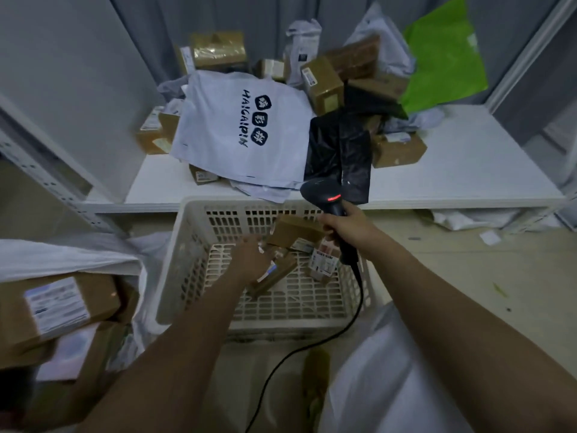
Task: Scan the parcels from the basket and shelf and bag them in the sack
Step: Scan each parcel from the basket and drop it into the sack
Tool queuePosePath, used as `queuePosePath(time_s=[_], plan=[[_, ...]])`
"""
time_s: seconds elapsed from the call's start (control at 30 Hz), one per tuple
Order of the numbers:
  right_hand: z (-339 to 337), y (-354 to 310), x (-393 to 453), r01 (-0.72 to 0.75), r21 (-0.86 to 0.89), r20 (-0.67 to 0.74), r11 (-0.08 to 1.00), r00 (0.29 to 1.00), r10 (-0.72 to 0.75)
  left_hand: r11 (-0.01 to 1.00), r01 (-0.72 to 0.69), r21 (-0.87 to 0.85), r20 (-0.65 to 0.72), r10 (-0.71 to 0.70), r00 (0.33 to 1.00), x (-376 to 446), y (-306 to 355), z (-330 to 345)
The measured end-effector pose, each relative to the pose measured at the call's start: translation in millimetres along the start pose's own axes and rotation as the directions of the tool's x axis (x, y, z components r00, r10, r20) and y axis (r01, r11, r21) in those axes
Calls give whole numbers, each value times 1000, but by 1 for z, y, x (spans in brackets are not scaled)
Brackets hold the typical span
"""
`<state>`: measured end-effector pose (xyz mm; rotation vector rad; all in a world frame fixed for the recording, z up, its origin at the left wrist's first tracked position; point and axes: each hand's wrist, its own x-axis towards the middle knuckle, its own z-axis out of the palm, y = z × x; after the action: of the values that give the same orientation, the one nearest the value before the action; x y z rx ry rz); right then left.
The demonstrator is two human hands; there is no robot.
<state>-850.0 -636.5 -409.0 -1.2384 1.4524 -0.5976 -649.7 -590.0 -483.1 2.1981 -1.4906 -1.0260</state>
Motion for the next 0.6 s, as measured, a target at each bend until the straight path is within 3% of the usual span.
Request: queuePosePath(time_s=[0.1,0.27,0.33,0.43,0.5,0.6], plan=[[8,4,43,-69,55,41,996,997,67,998,12,-68,38,-9,999,35,7,19],[22,18,93,-123,106,19,987,992,121,927,-39,-372,59,66,996,102,2,60],[20,23,106,-146,134,-12,980,989,149,938,4,-347,58,17,998,121,8,67],[16,30,120,-177,168,-65,970,980,190,924,-68,-377,47,92,995,158,0,81],[16,34,125,-196,168,-81,966,974,212,915,-34,-402,45,57,997,186,-18,93],[19,37,131,-210,170,-68,963,972,224,941,-24,-338,23,33,999,194,-23,94]])
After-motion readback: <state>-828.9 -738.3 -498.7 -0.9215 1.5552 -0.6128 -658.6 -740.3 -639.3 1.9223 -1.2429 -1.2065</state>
